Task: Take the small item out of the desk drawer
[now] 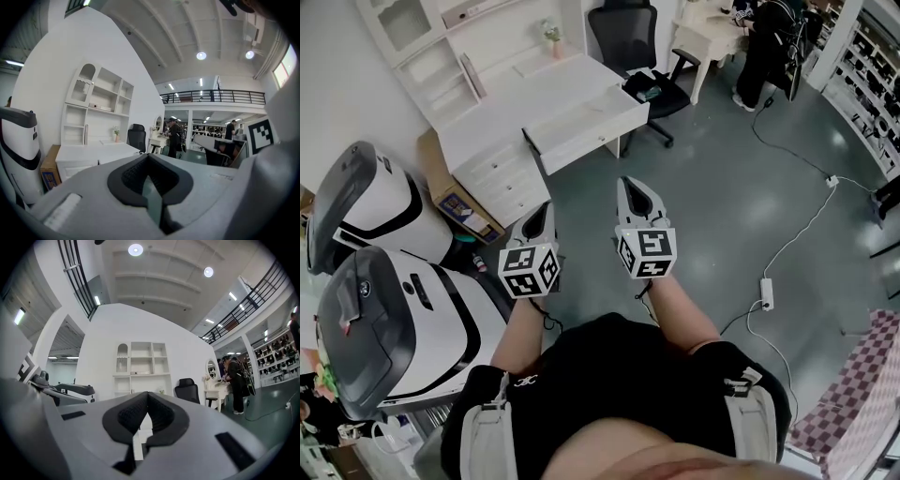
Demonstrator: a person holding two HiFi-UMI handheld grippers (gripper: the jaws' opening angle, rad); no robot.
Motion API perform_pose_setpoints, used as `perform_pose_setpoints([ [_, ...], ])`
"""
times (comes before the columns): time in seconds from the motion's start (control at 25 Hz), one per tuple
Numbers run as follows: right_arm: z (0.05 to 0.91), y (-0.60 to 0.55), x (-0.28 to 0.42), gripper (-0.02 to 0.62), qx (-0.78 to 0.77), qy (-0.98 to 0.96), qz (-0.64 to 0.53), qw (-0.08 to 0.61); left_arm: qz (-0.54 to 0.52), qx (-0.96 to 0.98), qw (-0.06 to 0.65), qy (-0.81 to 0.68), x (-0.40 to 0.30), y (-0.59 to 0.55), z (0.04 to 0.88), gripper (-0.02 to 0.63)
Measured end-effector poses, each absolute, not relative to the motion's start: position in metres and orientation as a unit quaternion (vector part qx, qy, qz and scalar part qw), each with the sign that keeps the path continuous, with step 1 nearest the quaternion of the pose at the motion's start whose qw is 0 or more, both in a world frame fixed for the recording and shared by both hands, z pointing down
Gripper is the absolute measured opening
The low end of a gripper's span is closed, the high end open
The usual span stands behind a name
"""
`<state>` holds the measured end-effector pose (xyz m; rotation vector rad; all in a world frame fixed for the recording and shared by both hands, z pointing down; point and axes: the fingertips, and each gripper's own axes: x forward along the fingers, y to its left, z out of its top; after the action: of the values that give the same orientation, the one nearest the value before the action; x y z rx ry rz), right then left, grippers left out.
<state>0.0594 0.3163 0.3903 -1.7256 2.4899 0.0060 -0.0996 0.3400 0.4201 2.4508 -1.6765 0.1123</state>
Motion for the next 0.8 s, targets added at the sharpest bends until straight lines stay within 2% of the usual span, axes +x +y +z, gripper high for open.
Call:
perform_pose_setpoints([
  [0.32,0.395,0.311,0.098,-0.003,-0.574,0.817,0.011,0.054,0.028,0.821,0.076,-0.565,-0.066,0.332,0.419,0.014],
  [0.8,0.402,0.272,0.108,-0.003,-0.570,0.820,0.011,0.045,0.028,0.825,0.083,-0.559,-0.046,0.298,0.433,0.014],
])
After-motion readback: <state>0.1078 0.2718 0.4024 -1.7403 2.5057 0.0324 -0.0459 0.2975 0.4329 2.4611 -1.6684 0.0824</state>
